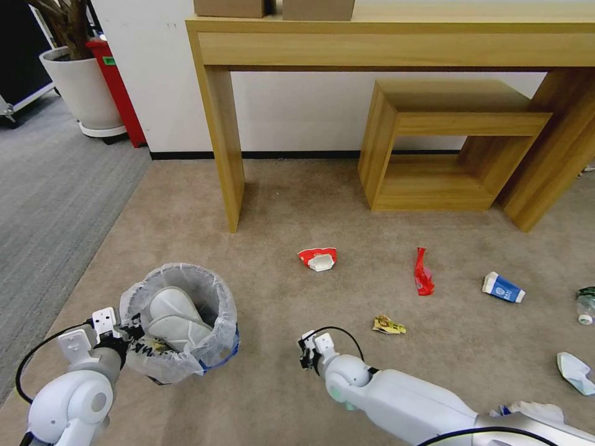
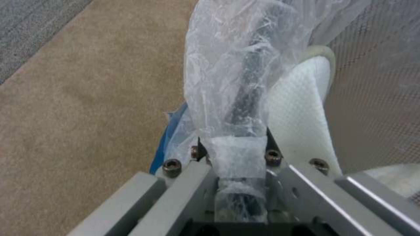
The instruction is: Pick up the trash bin and place the garbage on the floor into it.
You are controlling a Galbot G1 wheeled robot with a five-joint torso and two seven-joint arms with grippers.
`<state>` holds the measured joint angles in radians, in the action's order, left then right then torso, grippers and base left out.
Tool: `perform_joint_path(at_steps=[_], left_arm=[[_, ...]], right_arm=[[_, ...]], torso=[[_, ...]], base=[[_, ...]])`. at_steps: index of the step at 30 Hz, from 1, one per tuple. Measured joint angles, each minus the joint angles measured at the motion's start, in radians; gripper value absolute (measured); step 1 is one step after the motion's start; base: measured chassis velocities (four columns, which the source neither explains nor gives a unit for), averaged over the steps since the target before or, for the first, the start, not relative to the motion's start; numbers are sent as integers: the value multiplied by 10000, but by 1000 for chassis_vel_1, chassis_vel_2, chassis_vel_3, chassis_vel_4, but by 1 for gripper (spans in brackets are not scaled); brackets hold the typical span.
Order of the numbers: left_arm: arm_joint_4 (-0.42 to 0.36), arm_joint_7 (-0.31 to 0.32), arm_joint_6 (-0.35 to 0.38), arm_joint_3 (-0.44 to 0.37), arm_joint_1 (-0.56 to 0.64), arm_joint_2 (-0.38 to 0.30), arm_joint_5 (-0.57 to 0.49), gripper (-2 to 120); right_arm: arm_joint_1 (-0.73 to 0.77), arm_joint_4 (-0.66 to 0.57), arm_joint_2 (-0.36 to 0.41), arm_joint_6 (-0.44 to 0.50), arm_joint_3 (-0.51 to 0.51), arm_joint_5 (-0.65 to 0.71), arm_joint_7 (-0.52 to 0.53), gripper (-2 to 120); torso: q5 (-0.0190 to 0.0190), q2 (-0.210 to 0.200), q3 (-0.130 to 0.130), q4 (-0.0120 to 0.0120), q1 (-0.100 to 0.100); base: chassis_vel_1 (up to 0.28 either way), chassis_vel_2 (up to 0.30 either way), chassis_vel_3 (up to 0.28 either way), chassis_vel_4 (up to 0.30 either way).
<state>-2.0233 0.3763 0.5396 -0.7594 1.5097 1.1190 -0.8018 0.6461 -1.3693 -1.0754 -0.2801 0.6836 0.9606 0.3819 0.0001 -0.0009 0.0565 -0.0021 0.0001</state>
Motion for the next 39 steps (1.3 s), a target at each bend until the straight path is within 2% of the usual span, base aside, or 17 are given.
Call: perform_joint_path(at_steps=[3, 4, 5, 11, 16, 19, 21, 23, 24, 26, 29, 30, 33, 39], left_arm=[[-21, 10, 34, -16, 0, -30, -22, 1], [-85, 48, 117, -39, 4, -63, -99, 1], [-85, 48, 117, -39, 4, -63, -99, 1], [-281, 198, 394, -12, -25, -103, -351, 1], [-414, 260, 488, 80, -62, -110, -414, 1], [-510, 305, 536, 128, -74, -90, -426, 1], [-648, 346, 586, 141, -73, -81, -498, 1], [-726, 370, 623, 141, -71, -78, -554, 1], [-870, 391, 688, 136, -64, -72, -651, 1], [-946, 402, 715, 127, -58, -69, -672, 1], [-1225, 467, 750, 70, 4, -57, -720, 1], [-1225, 467, 750, 70, 4, -57, -720, 1], [-1543, 491, 781, -45, 107, -58, -794, 1], [-1733, 494, 788, -181, 187, -71, -865, 1]], right_arm=[[58, -468, 334, 287, -388, 66, -178, 0], [130, -1092, 769, 758, -826, 32, -542, 0], [130, -1092, 769, 758, -826, 32, -542, 0], [167, -3250, 1742, 2166, -1935, -411, -1865, 0], [-177, -4386, 2060, 2831, -2130, -400, -2544, 0], [-619, -4900, 2179, 3322, -1887, -76, -3097, 0], [-1192, -5170, 2217, 3767, -1362, 344, -3700, 0], [-1418, -5247, 2218, 3834, -1129, 512, -3830, 0], [-1958, -5423, 2179, 3820, -557, 874, -3890, 0], [-2288, -5488, 2128, 3784, -238, 1041, -3861, 0], [-3541, -5507, 1739, 3494, 923, 1462, -3471, 0], [-3541, -5507, 1739, 3494, 923, 1462, -3471, 0], [-4300, -5216, 1248, 3201, 1745, 1744, -3050, 0], [-4596, -5001, 949, 2890, 2162, 1784, -2730, 0]], torso=[[0, 0, -1, 0, 0], [0, 0, 0, 0, 0], [0, 0, 0, 0, 0], [1, 0, 0, 0, 0], [-1, 0, 0, 0, 0], [-2, 0, -1, 0, 0], [-1, 0, 0, 0, 0], [-1, 0, 0, 0, 0], [0, 0, 0, 0, -1], [-1, 0, 0, -1, 0], [-2, 0, 0, 2, -1], [-2, 0, 0, 2, -1], [-2, 0, 0, 2, 0], [-2, 0, 0, 2, -1]], base=[[0, 0, 0, 0], [0, 0, 0, 0], [0, 0, 0, 0], [0, 0, 0, 0], [0, 0, 0, 0], [0, 0, 0, 0], [0, 0, 0, 0], [0, 0, 0, 0], [0, 0, 0, 0], [0, 0, 0, 0], [0, 0, 0, 0], [0, 0, 0, 0], [0, 0, 0, 0], [0, 0, 0, 0]])
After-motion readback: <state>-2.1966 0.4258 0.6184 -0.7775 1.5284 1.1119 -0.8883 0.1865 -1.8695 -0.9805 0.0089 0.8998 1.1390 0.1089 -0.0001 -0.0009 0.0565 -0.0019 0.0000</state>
